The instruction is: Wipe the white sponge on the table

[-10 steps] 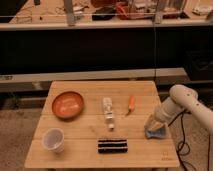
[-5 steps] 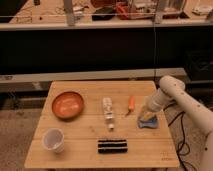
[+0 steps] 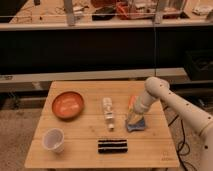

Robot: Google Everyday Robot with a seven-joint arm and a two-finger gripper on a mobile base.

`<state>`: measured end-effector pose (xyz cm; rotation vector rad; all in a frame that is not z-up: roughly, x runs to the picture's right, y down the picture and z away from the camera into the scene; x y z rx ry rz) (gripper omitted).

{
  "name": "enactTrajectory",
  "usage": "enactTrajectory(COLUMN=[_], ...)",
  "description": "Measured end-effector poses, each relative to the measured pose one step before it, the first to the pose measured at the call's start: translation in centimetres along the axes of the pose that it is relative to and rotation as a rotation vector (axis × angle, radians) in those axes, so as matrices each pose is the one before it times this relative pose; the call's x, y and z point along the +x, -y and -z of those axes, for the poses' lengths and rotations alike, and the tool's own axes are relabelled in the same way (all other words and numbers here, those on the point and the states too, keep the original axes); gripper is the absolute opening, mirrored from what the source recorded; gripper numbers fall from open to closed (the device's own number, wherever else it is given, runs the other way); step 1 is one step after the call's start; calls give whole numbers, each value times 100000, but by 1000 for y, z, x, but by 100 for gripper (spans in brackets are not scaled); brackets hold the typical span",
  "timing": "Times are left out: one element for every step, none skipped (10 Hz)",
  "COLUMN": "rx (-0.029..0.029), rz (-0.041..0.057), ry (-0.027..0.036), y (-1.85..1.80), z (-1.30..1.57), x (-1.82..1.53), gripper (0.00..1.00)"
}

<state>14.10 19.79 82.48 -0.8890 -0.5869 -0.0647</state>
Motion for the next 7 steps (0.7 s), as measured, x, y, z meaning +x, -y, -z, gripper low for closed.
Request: enactTrajectory(rx=[-2475,-1756,-378,66,535,826,1875], rz=[2456,113,-521,-1035,-1433,-1371,-931], ry=[136,101,8,-237,-1125,-1122,-672], y=[-1417,-1209,-715,-891,-1476,-1299,-986], z=[-534,-441,13,194,270,296,432], x=[-545,128,430,821,1015,881,999], gripper=[0,0,0,0,0,0,0])
